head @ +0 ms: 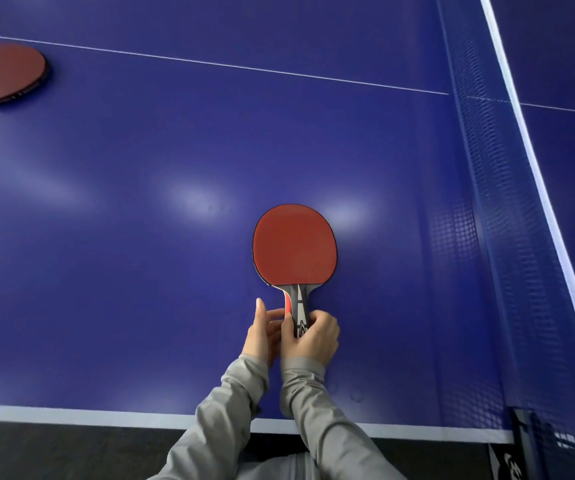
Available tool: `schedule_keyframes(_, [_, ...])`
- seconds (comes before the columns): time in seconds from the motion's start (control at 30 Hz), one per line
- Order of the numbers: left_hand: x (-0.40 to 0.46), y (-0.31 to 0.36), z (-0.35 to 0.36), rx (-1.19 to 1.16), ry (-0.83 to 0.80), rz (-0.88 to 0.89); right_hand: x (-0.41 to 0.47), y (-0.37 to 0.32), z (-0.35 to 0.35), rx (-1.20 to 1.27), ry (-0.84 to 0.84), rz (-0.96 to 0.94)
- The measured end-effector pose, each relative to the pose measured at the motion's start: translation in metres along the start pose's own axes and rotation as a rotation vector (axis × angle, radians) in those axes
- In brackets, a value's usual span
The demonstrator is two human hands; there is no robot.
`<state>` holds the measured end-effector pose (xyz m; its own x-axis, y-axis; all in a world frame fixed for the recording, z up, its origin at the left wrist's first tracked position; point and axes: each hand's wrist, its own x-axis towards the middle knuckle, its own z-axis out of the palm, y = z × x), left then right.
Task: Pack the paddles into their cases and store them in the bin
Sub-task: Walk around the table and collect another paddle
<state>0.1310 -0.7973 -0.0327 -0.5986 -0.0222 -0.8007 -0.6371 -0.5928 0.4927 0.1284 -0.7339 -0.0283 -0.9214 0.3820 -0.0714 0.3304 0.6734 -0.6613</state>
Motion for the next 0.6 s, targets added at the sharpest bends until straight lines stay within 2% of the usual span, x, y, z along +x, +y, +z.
schedule_keyframes(0.17, [0.004,-0.001,-0.002,0.015,0.020,-0.012,-0.003,0.007,-0.006,-0.026,-0.024,-0.047])
schedule_keyframes(0.3, [0.001,0.002,0.009,0.090,0.100,-0.006,0.002,0.020,-0.023,0.075,-0.013,-0.025])
schedule_keyframes(0.47, [-0.001,0.000,0.028,0.555,0.206,0.085,0.026,0.048,-0.049,0.074,0.023,0.012])
schedule_keyframes(0.6, [0.000,-0.002,0.038,0.715,0.348,0.120,0.038,0.061,-0.064,0.035,-0.016,0.023])
